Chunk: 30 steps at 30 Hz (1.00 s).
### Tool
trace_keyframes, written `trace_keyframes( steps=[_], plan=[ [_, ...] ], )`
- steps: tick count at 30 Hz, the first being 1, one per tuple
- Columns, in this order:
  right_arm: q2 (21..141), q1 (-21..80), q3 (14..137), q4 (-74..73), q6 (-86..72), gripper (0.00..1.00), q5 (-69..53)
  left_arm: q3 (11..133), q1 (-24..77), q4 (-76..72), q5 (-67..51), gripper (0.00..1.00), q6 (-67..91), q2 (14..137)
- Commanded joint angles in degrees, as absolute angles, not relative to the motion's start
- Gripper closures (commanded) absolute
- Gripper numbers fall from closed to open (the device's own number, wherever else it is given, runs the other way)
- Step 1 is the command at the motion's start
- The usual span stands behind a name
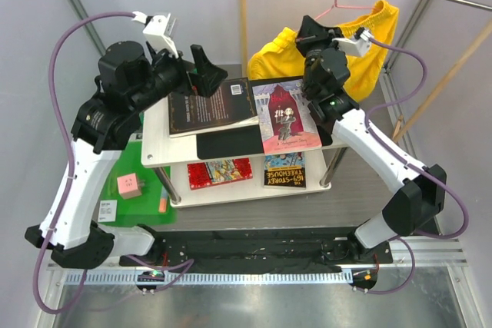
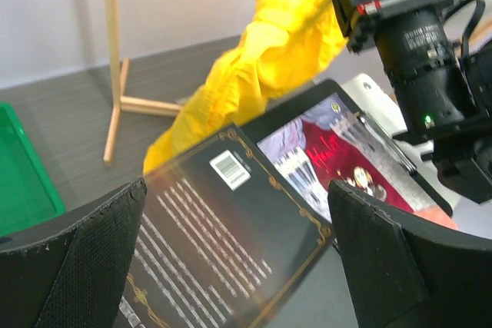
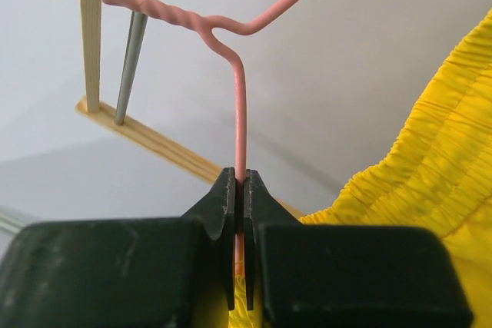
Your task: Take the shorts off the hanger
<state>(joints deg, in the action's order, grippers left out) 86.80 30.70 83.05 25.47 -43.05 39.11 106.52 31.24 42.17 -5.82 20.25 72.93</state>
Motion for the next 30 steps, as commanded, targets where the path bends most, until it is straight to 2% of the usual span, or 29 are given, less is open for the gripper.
trace_keyframes(
  steps=[1,9,13,20,25,26,28,30],
  plan=[
    [82.4,31.3,86.3,29.4,-53.0,0.99,47.6,112.1,29.9,38.2,-10.4,0.00,14.6,75.9],
    [81.6,31.5,88.8,26.8,-61.2,0.99,45.5,122.7,27.8,41.7,-16.0,0.00,9.6,88.8],
    [81.2,31.6,90.7,22.9,-63.9,0.99,46.2,120.7,27.8,35.5,-20.6,0.01,7.7,90.0],
    [80.1,31.6,91.4,21.7,-65.9,0.99,45.9,122.8,27.2,33.1,-29.4,0.02,7.2,93.5],
    [80.2,31.7,92.5,20.1,-68.7,0.99,45.9,120.2,27.2,30.3,-31.0,0.02,9.6,94.3],
    [80.2,31.6,92.5,20.0,-69.5,0.99,45.8,119.5,27.2,29.5,-31.3,0.04,10.1,94.4],
    [80.1,31.7,92.1,20.5,-71.0,0.99,45.5,118.6,27.2,28.2,-31.6,0.18,10.8,94.8],
    [79.9,31.7,91.4,21.1,-71.5,0.99,45.4,118.7,27.2,28.2,-30.6,0.22,10.9,95.5]
  ],
)
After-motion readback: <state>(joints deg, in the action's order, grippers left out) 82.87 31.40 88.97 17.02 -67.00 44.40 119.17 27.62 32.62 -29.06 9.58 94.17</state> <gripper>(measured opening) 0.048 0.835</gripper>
